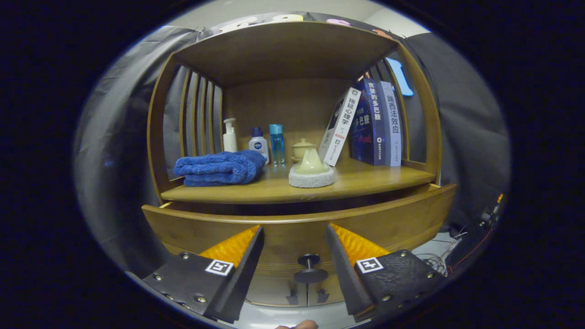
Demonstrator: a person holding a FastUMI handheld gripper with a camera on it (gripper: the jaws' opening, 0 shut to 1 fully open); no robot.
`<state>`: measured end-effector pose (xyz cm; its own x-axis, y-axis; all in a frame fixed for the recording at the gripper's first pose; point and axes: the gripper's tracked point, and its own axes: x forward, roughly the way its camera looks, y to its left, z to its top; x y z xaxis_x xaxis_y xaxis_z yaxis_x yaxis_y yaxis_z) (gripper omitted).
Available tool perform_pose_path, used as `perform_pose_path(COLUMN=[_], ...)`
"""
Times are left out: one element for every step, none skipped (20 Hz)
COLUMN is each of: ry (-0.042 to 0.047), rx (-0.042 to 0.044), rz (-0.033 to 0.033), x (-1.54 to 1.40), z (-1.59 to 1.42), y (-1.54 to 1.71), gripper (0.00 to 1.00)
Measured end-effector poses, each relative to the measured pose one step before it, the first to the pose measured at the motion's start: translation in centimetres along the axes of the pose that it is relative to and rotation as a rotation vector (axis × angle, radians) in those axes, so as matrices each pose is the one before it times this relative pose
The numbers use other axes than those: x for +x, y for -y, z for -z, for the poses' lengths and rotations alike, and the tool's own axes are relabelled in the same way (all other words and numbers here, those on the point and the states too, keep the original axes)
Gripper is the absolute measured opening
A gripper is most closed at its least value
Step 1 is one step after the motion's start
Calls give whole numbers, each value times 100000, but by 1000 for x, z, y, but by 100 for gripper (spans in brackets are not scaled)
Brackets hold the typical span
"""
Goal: Pull open the drawer, take out the items inside it, and place them on the countertop above the cabinet.
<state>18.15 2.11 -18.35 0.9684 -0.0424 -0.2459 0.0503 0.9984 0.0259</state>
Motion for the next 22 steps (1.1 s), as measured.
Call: perform_pose_path(ry=[-90,-167,-87,-93,64,-143,88,-135,105,-476,1011,143,722,831,70,429,-458,-424,119,314,93,-29], rx=[130,189,333,321,259,196,146,110,198,-106,165,1009,1105,1494,1075,759,165,-236,-495,-1303,-1479,-1489], rz=[-36,40,-27,-178,-112,-143,12,36,58,177,-102,-241,-259,-36,147,259,230,-98,-1286,-166,103,547], x=[444,490,458,445,348,247,292,239,317,235,-196,84,-3,156,-33,-2,3,-137,-132,-118,-325,-585], z=[-93,-40,-71,-41,-84,-6,-54,-48,-109,119,-69,-34,8,-147,18,-79,-63,12,-313,-319,-585,-518], y=[27,-20,-62,9,-16,68,-43,-40,67,25,102,-58,-14,-3,-24,-53,-49,-174,-482,-243,-130,-39], gripper=[83,83,83,83,83,83,83,83,83,83,83,83,82,82,83,82,82,82,82,85,86,87])
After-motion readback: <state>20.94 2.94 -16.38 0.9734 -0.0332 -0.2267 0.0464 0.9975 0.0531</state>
